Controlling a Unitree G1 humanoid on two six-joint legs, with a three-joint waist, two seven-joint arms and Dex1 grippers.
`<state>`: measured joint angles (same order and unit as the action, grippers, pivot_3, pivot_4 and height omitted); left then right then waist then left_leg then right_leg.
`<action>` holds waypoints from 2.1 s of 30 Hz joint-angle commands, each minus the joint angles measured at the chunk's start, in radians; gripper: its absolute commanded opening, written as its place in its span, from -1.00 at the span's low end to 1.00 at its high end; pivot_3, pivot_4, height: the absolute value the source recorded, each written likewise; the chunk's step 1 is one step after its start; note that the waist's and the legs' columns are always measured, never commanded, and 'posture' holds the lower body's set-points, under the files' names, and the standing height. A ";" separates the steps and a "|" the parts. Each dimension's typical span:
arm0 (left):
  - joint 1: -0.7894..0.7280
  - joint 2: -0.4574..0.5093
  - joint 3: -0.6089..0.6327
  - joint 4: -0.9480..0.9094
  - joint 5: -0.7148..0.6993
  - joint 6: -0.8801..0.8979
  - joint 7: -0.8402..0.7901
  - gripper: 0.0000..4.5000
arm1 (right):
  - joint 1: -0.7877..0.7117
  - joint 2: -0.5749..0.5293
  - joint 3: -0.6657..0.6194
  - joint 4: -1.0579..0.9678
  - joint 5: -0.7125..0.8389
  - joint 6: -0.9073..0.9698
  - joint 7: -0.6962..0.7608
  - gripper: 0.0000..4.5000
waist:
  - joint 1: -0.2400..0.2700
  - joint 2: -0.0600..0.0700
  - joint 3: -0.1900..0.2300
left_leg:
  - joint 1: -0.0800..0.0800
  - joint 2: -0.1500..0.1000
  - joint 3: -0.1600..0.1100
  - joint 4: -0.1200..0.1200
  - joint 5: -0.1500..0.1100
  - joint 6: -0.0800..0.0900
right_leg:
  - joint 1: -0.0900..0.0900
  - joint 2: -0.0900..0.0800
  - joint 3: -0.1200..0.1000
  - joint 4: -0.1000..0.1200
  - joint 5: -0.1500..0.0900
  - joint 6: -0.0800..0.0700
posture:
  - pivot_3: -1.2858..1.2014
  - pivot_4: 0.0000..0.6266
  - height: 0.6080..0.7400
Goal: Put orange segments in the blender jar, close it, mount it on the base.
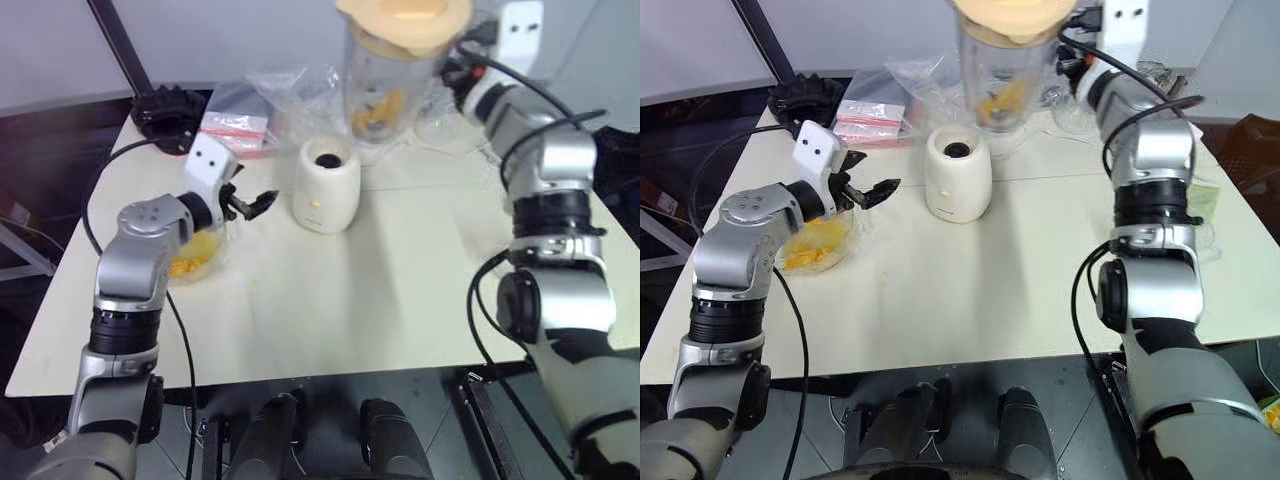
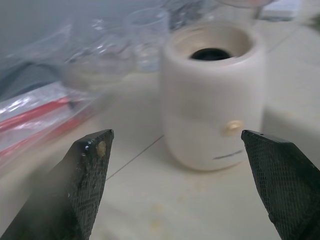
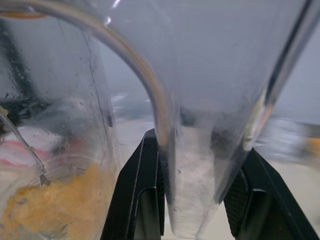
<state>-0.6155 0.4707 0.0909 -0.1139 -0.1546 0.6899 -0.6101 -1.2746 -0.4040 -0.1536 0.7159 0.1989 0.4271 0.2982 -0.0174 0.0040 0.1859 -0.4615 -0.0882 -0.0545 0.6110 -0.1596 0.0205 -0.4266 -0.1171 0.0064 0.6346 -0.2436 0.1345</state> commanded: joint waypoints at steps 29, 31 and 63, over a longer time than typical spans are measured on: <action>0.030 -0.009 0.001 -0.070 -0.046 -0.001 0.131 0.89 | -0.169 0.090 0.071 0.413 -0.145 -0.175 0.034 -0.59 | -0.003 0.000 0.000 | 0.002 0.000 -0.002 0.001 0.004 -0.007 | -0.003 0.002 0.001 0.012 0.000 -0.001 | 0.03 -0.52 1.00; 0.024 -0.017 0.000 -0.057 -0.048 -0.008 0.137 0.89 | -0.174 0.093 0.072 0.434 -0.152 -0.157 0.002 -0.59 | -0.001 0.000 0.000 | 0.003 0.000 -0.002 0.001 0.004 -0.007 | -0.002 0.002 0.001 0.012 0.000 -0.001 | 0.03 -0.52 1.00; 0.095 -0.068 -0.005 -0.076 -0.144 -0.048 0.105 0.90 | 0.675 -0.001 0.116 -0.950 -0.019 0.363 0.145 0.67 | 0.006 -0.001 -0.001 | 0.005 0.000 -0.003 0.001 0.005 -0.006 | 0.000 0.001 0.001 0.013 0.000 -0.001 | 0.03 -0.52 1.00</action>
<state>-0.5287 0.3923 0.0627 -0.1328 -0.2735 0.6496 -0.4921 -0.6374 -0.3850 -0.0160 -0.0892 0.1331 0.7610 0.4064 -0.0110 0.0027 0.1846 -0.4564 -0.0882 -0.0572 0.6121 -0.1547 0.0141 -0.4263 -0.1157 0.0075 0.6470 -0.2441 0.1335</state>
